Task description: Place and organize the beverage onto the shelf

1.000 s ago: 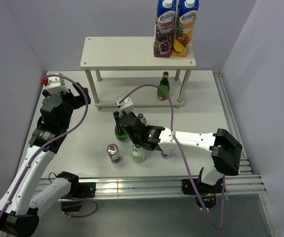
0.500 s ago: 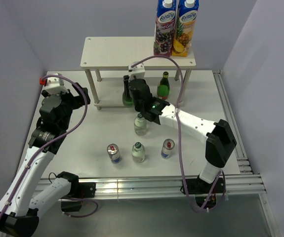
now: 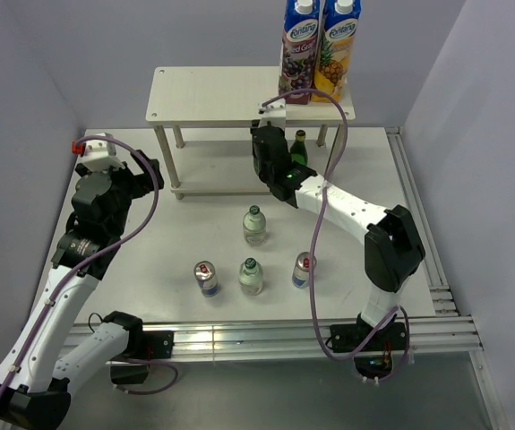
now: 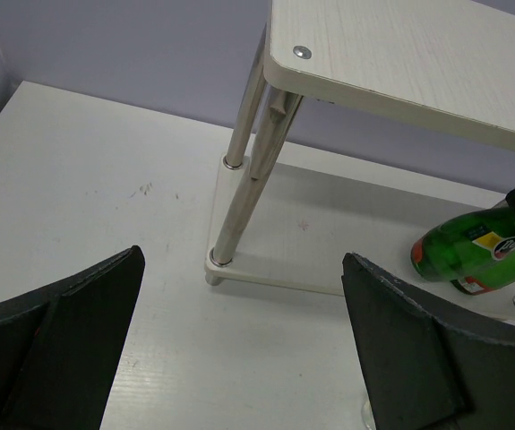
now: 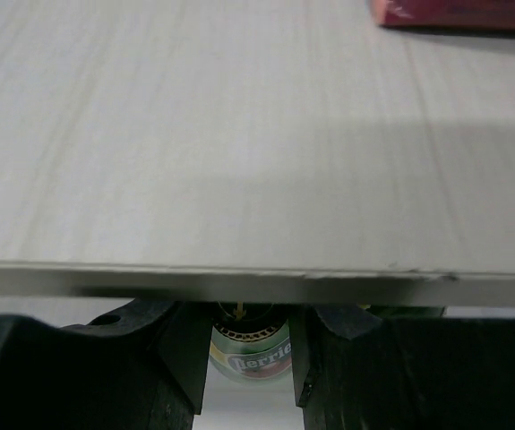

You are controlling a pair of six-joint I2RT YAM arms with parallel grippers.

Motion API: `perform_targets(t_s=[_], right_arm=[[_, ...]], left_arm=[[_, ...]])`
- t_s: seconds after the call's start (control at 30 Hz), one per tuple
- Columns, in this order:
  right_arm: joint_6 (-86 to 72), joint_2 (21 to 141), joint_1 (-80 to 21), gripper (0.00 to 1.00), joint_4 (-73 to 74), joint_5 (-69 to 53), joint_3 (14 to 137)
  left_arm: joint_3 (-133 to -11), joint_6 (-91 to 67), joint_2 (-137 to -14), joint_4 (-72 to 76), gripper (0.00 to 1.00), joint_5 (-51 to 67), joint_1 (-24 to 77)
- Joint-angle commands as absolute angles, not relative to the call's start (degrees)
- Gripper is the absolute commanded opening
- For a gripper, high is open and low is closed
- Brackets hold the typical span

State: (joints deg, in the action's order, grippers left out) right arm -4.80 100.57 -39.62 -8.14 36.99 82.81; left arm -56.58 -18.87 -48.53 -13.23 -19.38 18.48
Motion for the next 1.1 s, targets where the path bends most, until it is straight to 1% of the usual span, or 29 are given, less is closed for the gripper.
perform_targets(t_s=[0.0, 0.37, 0.67, 0.7, 0.73, 0.77, 0.83, 0.87, 0.9, 0.97, 1.07], right_arm=[[-3.43, 99.23, -38.32, 0.00, -21.44, 40.69, 82.88], [-5.54, 99.84, -35.68, 0.00, -24.69, 42.36, 76.38], [-6.77, 102.91, -35.16, 0.00, -23.03, 42.98, 77.69], [-6.85, 103.18, -35.24, 0.02, -22.68, 43.15, 77.96], [-6.86, 103.79, -35.16, 0.08, -22.41, 43.50, 78.31], [-6.68, 103.97, -35.16, 0.19, -22.41, 43.42, 78.40], [-6.50, 104.24, -35.07, 0.31, -22.50, 43.50, 78.49], [-6.42, 104.33, -35.07, 0.43, -22.50, 43.51, 78.57], [-6.33, 104.41, -35.07, 0.49, -22.41, 43.51, 78.57], [-6.42, 104.50, -35.07, 0.56, -22.24, 43.68, 78.75], [-6.59, 104.50, -35.07, 0.64, -21.97, 43.86, 78.84]], left_arm=[[-56.78, -17.93, -48.25, -11.95, 0.99, -19.34, 18.72], [-56.86, -17.93, -48.87, -11.95, 0.99, -19.16, 18.81], [-56.78, -17.84, -48.96, -11.95, 0.99, -19.25, 18.81], [-56.78, -17.84, -49.04, -11.95, 0.99, -19.25, 18.81], [-56.86, -17.84, -48.96, -11.95, 0.99, -19.25, 18.81], [-56.87, -17.84, -48.96, -11.95, 0.99, -19.25, 18.81], [-56.78, -17.84, -48.96, -11.95, 0.99, -19.25, 18.81], [-56.78, -17.84, -48.96, -12.04, 0.99, -19.25, 18.81], [-56.86, -17.84, -48.96, -12.04, 0.99, -19.25, 18.81], [-56.78, -17.84, -48.87, -12.04, 0.99, -19.34, 18.81], [-56.86, -17.84, -48.69, -12.04, 0.99, -19.42, 18.81]])
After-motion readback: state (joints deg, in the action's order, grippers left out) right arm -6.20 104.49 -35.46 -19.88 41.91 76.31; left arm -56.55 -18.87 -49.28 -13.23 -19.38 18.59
